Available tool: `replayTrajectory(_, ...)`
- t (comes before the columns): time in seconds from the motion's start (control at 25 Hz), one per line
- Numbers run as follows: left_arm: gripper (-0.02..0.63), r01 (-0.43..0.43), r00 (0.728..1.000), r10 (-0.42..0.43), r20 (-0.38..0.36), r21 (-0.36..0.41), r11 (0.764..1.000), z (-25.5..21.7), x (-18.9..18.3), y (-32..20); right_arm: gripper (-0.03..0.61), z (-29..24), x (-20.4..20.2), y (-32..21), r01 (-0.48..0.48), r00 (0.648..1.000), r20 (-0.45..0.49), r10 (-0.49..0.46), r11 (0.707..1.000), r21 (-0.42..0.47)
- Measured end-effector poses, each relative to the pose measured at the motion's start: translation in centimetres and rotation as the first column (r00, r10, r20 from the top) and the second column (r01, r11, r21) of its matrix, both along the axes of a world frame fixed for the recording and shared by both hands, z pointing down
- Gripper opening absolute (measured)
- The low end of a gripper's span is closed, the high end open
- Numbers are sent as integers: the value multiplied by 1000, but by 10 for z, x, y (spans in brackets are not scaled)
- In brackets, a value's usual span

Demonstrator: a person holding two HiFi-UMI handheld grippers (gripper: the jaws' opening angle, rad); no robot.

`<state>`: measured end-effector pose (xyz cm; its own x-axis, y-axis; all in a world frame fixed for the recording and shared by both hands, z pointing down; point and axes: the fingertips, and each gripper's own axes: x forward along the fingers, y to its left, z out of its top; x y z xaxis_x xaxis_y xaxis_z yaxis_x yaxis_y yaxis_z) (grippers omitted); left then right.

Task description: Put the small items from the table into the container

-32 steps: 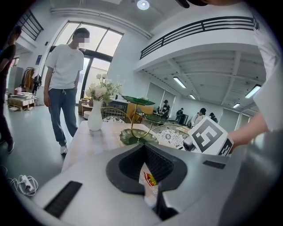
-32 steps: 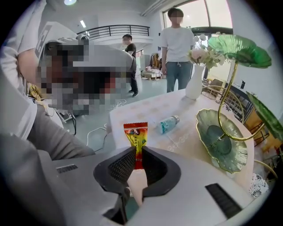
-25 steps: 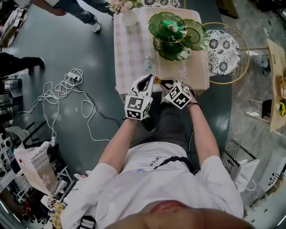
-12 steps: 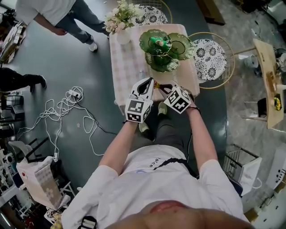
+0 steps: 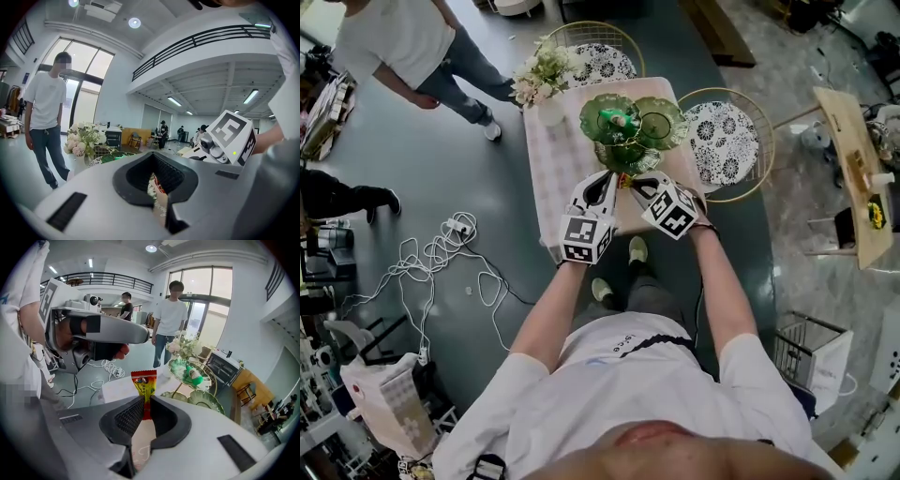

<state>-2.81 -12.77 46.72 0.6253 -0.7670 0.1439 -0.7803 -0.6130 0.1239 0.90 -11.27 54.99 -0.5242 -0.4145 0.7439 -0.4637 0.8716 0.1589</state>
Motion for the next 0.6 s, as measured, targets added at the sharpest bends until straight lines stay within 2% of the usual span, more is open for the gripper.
replayTrajectory(0.32, 6, 24, 1000, -24, -7, 24, 999, -19, 17, -35, 52, -27, 16, -43, 10, 1000, 2, -11, 999, 42)
replayTrajectory(0.6, 6, 88, 996, -88, 13, 10, 996, -16, 8, -71, 52, -31, 5, -96, 48, 999, 7, -49, 997, 64)
